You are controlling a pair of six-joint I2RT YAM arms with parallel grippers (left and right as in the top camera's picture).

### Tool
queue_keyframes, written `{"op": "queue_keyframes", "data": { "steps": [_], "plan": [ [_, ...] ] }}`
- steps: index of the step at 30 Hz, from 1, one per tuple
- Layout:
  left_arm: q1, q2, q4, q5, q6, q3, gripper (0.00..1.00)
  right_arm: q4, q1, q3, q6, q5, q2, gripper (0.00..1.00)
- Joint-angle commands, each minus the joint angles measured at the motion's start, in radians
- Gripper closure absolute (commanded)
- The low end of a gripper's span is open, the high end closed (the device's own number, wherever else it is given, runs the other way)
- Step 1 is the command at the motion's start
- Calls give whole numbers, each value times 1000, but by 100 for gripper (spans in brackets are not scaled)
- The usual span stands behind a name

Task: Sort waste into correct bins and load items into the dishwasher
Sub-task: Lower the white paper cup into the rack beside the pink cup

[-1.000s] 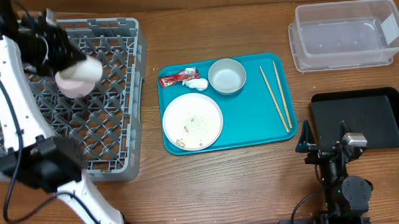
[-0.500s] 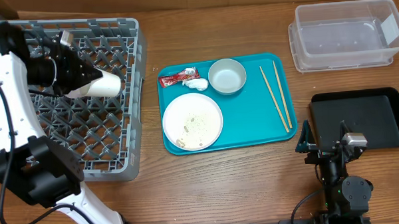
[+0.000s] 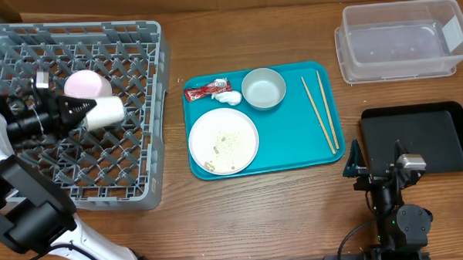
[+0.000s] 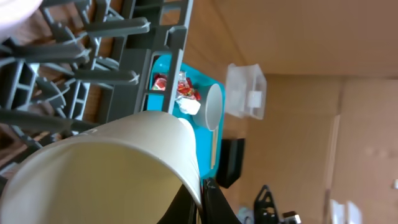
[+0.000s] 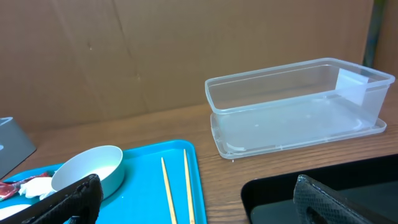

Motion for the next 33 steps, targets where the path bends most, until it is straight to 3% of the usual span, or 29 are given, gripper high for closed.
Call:
{"op": "queue_keyframes", "data": {
  "steps": [1,4,8,25,33],
  "plan": [
    [13,11,60,166,47,-78,96,6,-3,-11,4,-2,-10,0],
    [17,11,155,256,46,-137,96,6,-3,-11,4,-2,-10,0],
    [26,11,227,266,4,-161,96,6,-3,-11,4,-2,-10,1],
    [77,11,238,168,-44,-178,96,6,-3,-11,4,-2,-10,0],
    [103,11,288,224,-61,-240,96,6,-3,-11,4,-2,-10,0]
  ]
}}
